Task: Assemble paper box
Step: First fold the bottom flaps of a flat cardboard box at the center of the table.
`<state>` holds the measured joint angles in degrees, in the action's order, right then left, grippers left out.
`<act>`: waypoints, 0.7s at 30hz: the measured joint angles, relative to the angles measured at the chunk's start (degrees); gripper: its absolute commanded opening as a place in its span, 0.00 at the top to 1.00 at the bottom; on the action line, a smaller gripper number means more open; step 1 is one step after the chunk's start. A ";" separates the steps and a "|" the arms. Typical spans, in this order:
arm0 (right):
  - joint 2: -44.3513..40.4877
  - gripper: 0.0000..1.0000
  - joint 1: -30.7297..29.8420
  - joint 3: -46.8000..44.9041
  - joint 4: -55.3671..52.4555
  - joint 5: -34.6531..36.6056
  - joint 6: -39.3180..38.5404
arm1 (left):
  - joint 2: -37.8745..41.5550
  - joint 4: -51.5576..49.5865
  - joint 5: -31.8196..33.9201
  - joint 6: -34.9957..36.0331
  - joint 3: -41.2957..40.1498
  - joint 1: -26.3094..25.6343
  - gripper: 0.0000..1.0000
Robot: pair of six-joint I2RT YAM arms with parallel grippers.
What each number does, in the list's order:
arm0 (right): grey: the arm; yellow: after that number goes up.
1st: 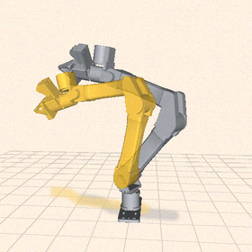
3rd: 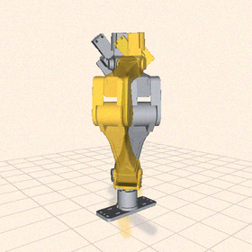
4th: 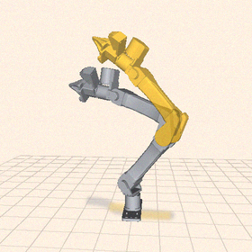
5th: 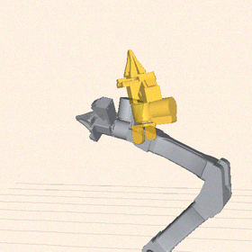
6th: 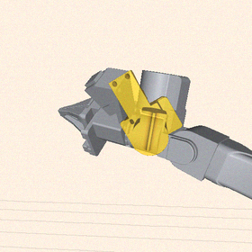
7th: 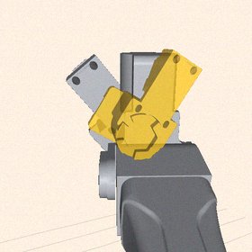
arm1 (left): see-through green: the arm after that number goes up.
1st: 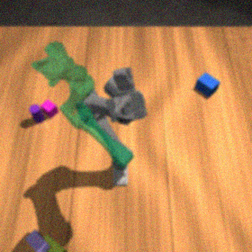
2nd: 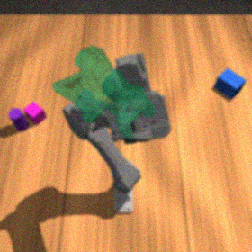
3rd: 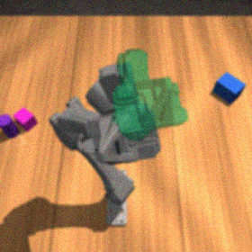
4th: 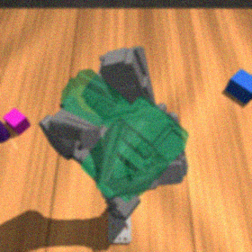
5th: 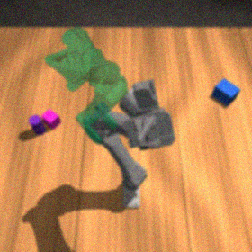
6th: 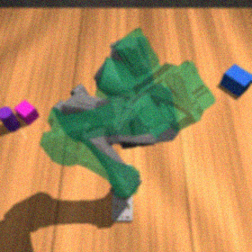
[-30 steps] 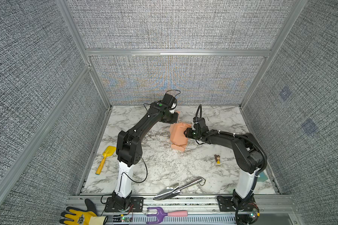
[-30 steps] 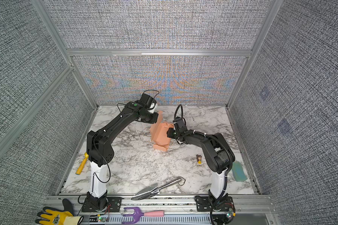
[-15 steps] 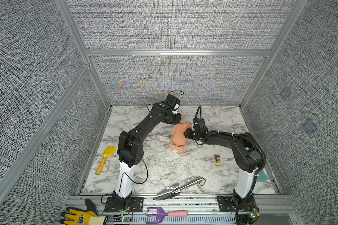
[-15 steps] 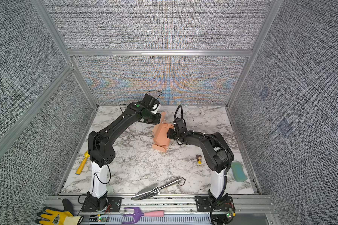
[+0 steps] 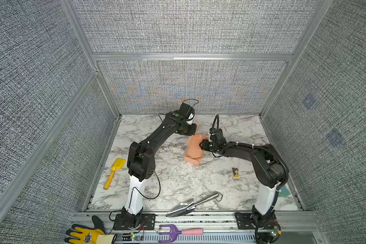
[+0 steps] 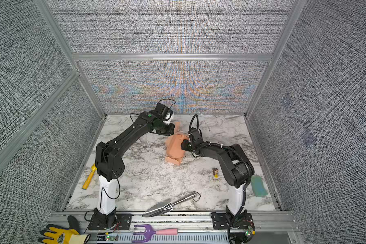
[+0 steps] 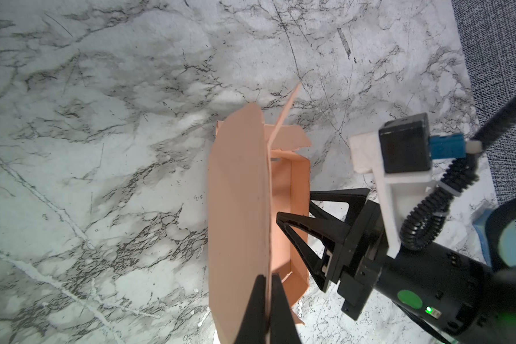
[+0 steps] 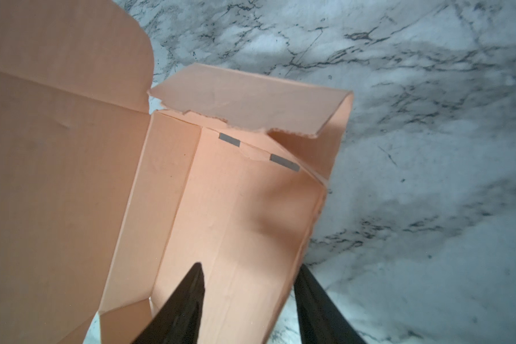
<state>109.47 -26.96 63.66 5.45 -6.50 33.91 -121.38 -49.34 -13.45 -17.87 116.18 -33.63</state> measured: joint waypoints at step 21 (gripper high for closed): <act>-0.90 0.48 0.28 -1.18 0.76 0.04 0.31 | 1.73 2.14 -2.27 -0.28 -2.75 0.02 1.00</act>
<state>108.57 -26.68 62.48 6.22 -6.46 34.22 -119.66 -47.20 -15.73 -18.15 113.43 -33.61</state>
